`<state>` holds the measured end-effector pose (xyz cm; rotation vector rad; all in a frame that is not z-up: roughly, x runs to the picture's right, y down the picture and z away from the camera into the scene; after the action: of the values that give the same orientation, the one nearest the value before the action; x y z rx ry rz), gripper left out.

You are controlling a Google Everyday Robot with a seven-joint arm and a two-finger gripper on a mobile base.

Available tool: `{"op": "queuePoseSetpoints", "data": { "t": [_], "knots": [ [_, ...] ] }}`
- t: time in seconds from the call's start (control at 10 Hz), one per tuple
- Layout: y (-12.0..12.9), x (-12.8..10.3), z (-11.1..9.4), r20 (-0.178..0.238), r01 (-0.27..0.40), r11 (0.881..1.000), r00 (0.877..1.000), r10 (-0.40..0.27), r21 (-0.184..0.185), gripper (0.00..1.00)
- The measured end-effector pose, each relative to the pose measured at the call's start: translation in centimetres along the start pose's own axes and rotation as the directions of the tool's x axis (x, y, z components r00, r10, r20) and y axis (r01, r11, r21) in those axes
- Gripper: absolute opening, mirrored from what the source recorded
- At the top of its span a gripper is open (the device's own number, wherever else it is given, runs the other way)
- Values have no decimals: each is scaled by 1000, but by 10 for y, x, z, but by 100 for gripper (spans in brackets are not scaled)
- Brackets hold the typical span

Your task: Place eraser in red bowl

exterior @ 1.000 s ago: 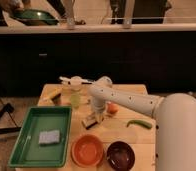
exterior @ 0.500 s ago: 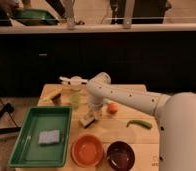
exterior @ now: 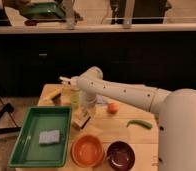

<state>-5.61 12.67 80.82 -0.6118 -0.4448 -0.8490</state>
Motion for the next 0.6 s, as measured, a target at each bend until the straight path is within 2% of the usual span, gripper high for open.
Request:
{"op": "queuePoseSetpoints", "data": {
  "t": [0.1, 0.3, 0.6],
  "knots": [
    [-6, -15, -1, 9, 77, 997, 997, -77, -13, 0],
    [-5, -32, -3, 22, 164, 985, 986, -164, -50, 0],
    [-1, -56, -2, 50, 287, 953, 958, -283, -101, 0]
  ]
}}
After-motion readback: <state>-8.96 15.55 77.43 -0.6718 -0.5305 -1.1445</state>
